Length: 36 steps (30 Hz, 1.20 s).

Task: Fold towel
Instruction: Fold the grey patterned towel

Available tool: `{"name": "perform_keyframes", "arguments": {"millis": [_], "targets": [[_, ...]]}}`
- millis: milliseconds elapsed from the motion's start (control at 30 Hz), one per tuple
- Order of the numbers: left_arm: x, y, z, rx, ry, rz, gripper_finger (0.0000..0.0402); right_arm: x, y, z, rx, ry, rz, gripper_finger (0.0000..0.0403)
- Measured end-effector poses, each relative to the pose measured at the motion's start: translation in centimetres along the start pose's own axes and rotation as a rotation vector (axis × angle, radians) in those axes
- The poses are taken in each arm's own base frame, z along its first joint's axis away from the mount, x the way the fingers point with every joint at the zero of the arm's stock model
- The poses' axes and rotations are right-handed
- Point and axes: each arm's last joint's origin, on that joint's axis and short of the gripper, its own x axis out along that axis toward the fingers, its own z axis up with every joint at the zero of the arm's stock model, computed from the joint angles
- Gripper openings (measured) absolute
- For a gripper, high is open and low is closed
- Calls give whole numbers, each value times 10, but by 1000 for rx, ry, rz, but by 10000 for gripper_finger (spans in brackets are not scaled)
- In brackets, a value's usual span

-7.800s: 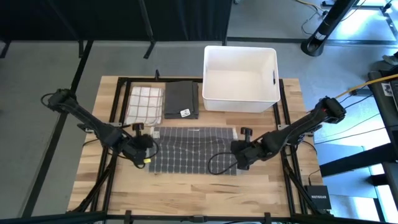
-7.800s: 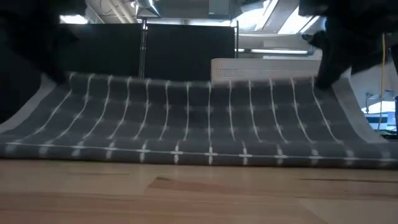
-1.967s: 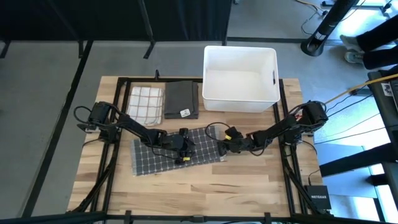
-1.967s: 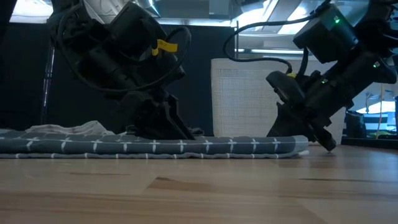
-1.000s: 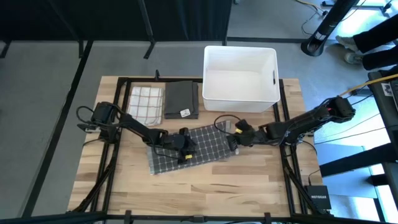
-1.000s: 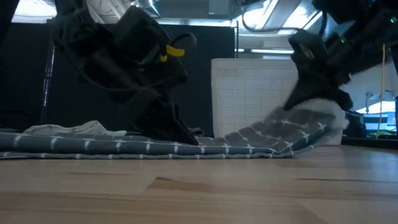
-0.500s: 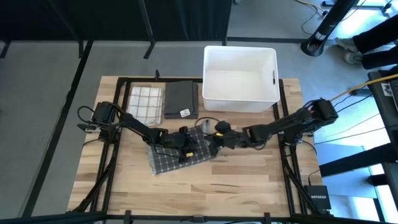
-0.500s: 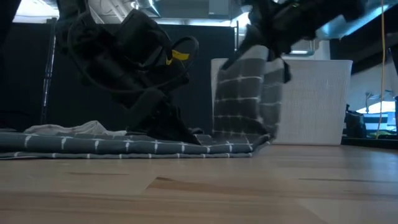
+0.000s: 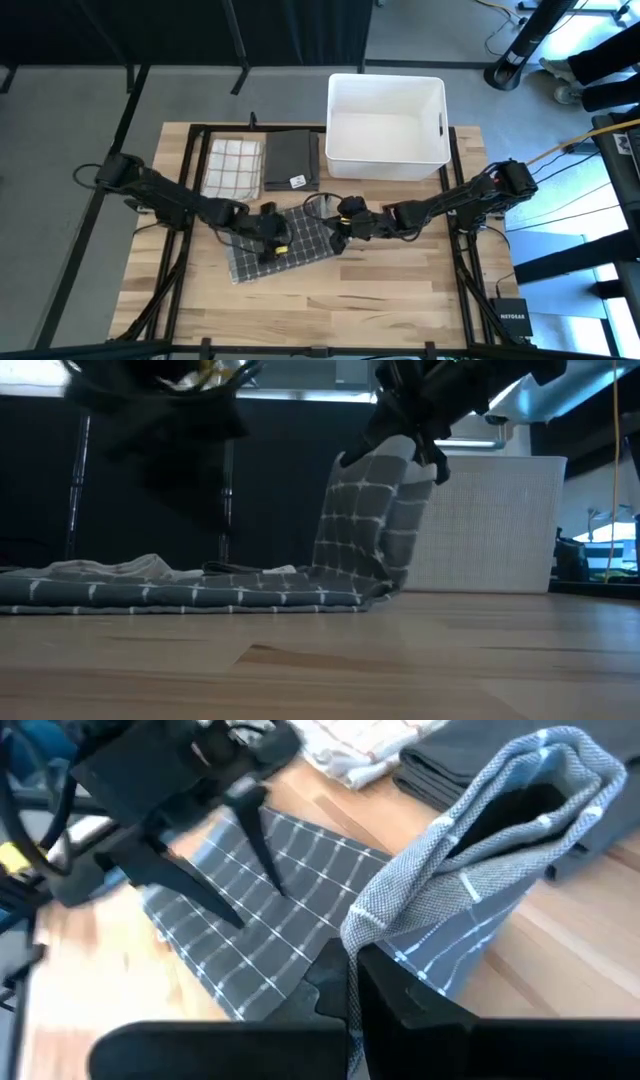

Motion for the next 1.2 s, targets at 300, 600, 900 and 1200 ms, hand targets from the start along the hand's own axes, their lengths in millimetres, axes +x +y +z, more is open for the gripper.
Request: {"name": "perform_keyframes", "arguments": {"millis": [300, 600, 900, 1200], "targets": [[4, -20, -60, -104, 182, -3, 172, 3, 3, 2, 48, -51, 12, 7], [32, -21, -46, -96, -59, -39, 172, 51, 30, -1, 74, -99, 161, 10], [43, -18, -37, -89, -64, -16, 172, 81, 57, 5, 6, -57, 177, 12], [-21, -22, -34, -143, 11, -42, 172, 79, 54, 4, -11, -9, 158, 12]]}}
